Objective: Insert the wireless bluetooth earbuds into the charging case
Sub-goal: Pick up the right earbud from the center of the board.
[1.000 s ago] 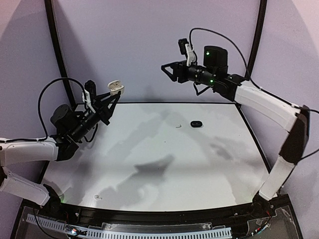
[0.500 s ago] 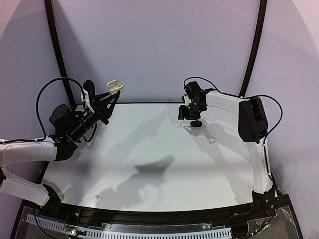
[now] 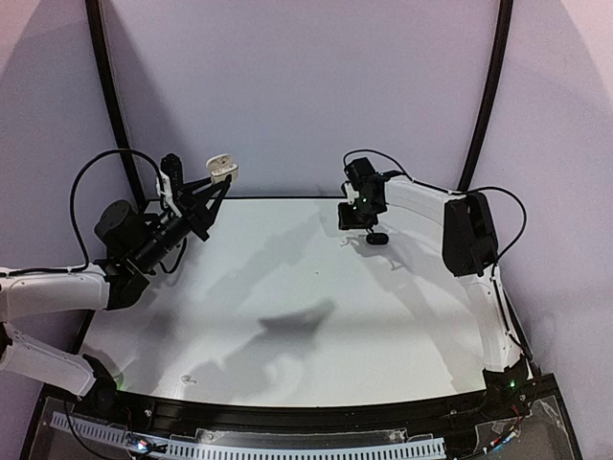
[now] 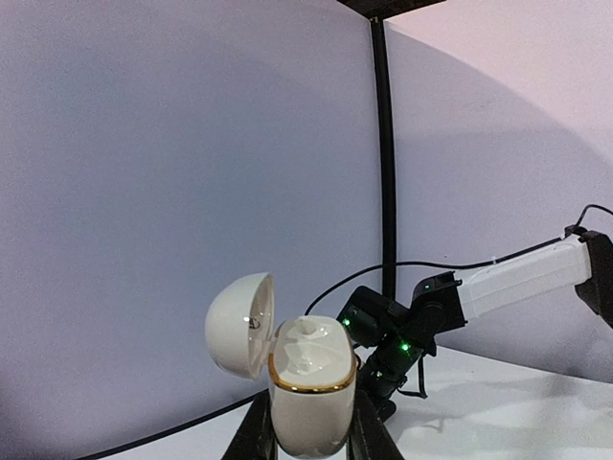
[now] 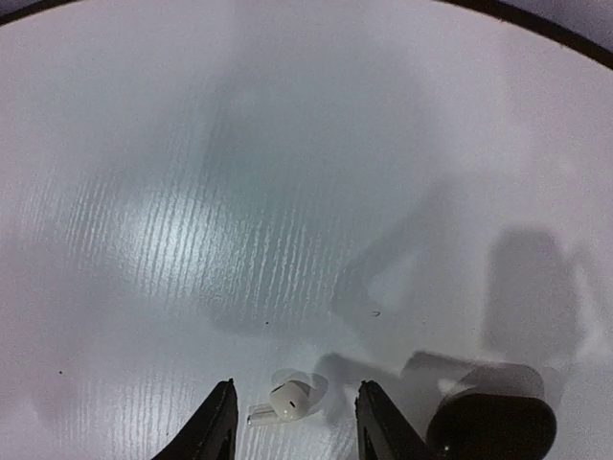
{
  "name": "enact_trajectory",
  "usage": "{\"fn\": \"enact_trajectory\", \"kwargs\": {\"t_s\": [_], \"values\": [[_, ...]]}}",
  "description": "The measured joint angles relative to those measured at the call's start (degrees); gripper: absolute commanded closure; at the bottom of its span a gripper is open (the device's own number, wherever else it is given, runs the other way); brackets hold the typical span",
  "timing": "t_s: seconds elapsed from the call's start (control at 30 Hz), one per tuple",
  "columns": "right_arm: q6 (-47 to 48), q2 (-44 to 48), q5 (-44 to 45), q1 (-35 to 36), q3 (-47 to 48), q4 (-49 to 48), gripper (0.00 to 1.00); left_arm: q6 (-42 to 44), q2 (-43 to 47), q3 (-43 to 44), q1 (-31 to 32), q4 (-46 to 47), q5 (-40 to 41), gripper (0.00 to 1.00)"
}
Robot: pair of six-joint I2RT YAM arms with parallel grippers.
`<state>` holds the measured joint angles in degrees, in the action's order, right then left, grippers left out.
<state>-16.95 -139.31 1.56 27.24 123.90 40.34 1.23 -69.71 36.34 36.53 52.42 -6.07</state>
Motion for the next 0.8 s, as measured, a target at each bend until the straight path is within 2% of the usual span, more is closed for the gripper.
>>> {"fn": "enact_trajectory", "kwargs": {"t_s": [0.13,0.5,0.63,0.8], "values": [[0.7,-3.06,0.83,1.11,0.0,0.59,0.61,0.0,-0.09,0.07,0.0,-0.04,-0.46,0.99],[3.08,-4.04,2.4,1.79,-0.55,0.39,0.9,0.0,-0.46,0.37,0.0,-0.17,-0.81,0.99],[5.11,-3.21,2.1,2.1,-2.29,-1.33,0.87,0.0,-0.46,0.39,0.0,-0.2,-0.81,0.99],[9.29,-1.03,1.03,3.13,-5.79,-1.68,0.94,0.0,-0.46,0.39,0.0,-0.2,-0.87,0.99]]}}
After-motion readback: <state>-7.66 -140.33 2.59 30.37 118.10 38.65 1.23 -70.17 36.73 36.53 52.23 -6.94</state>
